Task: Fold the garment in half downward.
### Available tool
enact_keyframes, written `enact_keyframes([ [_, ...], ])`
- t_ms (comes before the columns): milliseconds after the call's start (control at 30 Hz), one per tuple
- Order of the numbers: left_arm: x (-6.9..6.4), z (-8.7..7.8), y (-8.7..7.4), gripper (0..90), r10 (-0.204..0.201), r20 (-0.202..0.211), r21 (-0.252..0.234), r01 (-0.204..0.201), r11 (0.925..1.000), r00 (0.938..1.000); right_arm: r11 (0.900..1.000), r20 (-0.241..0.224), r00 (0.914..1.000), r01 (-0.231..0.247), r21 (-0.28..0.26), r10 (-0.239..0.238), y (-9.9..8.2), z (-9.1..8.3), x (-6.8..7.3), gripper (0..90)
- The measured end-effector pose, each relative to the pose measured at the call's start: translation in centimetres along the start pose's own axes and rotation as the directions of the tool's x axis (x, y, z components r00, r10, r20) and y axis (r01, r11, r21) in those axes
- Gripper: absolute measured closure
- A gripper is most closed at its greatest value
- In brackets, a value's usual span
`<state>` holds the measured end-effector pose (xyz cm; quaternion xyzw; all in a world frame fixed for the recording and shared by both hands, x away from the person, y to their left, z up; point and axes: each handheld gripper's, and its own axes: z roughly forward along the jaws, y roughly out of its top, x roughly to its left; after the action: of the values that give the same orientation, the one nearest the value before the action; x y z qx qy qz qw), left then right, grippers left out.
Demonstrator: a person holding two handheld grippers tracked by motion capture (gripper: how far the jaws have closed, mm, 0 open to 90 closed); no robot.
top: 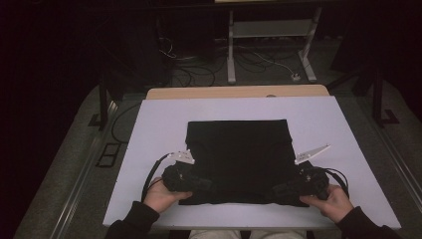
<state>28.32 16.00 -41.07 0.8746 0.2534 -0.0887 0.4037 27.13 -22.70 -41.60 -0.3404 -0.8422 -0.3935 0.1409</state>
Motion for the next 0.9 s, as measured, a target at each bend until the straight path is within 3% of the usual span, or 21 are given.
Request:
enact_keyframes([
  [167,-1.0,0.9,-0.7,88.4,0.06,0.05,0.071,-0.063,0.9955,0.997,0.9998,-0.009,0.9999,-0.006,0.021,0.007,-0.5,0.2,0.1,84.7],
  [333,-1.5,1.1,-0.8,88.6,0.077,0.086,0.092,-0.084,0.9922,0.9933,0.9991,-0.018,0.9997,-0.016,0.039,0.016,-0.9,0.3,0.3,84.6],
  [767,-1.4,1.2,-1.5,88.1,0.054,0.083,0.115,-0.063,0.9913,0.9951,0.9967,-0.018,0.9995,-0.025,0.078,0.026,-1.4,1.0,0.3,83.7],
  [900,-1.3,1.1,-1.5,82.6,0.039,0.092,0.111,-0.049,0.9926,0.995,0.9966,-0.022,0.9992,-0.033,0.076,0.035,-1.5,0.9,0.3,80.5],
])
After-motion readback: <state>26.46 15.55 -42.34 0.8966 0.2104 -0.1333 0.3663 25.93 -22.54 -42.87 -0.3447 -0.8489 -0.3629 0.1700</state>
